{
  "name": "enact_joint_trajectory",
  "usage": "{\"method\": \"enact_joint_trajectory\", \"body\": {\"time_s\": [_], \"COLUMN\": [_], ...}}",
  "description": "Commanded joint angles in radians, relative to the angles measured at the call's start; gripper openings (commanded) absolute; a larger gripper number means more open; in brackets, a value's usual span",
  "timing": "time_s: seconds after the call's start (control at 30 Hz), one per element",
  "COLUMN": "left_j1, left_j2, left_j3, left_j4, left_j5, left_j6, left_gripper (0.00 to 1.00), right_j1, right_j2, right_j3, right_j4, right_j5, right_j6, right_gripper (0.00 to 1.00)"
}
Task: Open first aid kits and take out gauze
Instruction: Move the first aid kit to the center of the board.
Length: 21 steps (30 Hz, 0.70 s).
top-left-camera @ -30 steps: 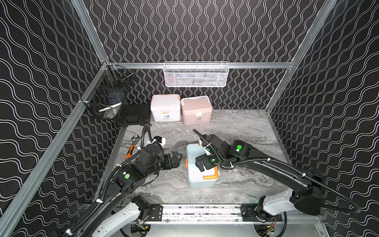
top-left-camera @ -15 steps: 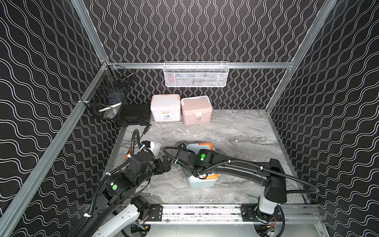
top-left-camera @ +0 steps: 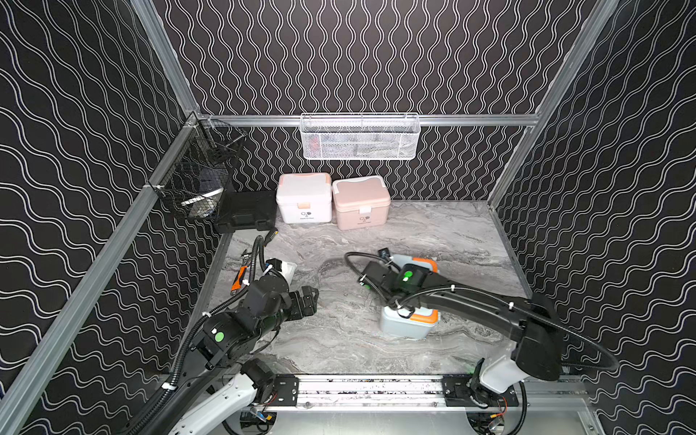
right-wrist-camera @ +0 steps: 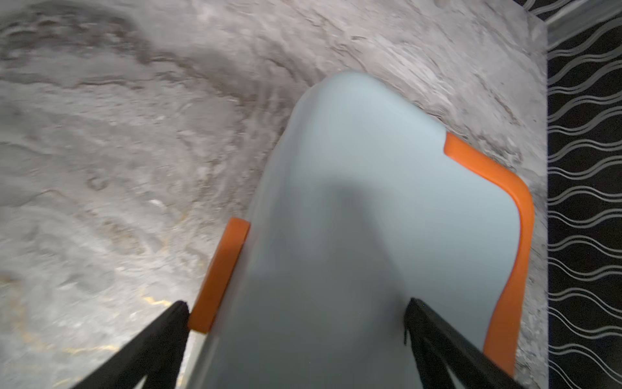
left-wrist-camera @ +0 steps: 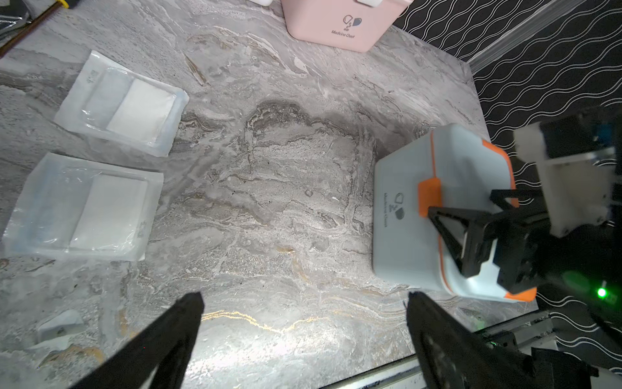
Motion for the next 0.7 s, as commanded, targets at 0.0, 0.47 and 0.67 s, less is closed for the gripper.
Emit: {"method": "enact_joint_trajectory", "body": {"time_s": [0.0, 0.47, 0.67], "left_j1": [0.001, 0.001, 0.0], "left_j2": [0.013, 0.076, 0.074], "left_j3": [0.003, -0.01, -0.005], "left_j4": [0.039, 0.102, 0.093], "left_j5": [0.017, 0.07, 0.06], "left_j6": [0.003, 0.003, -0.001], "left_gripper": [0.99, 0.99, 0.99], "right_j1": [-0.135, -0.046, 0.039], "right_j2": [-0.069, -0.169, -0.045], "right_j3": [-0.072, 0.064, 0.075], "right_j4": [-0.032, -0.031, 0.018], "right_j5": [-0.146, -0.177, -0.267], "right_j6": [-0.022, 0.0, 0.109], "right_gripper": [1.0, 1.0, 0.99]}}
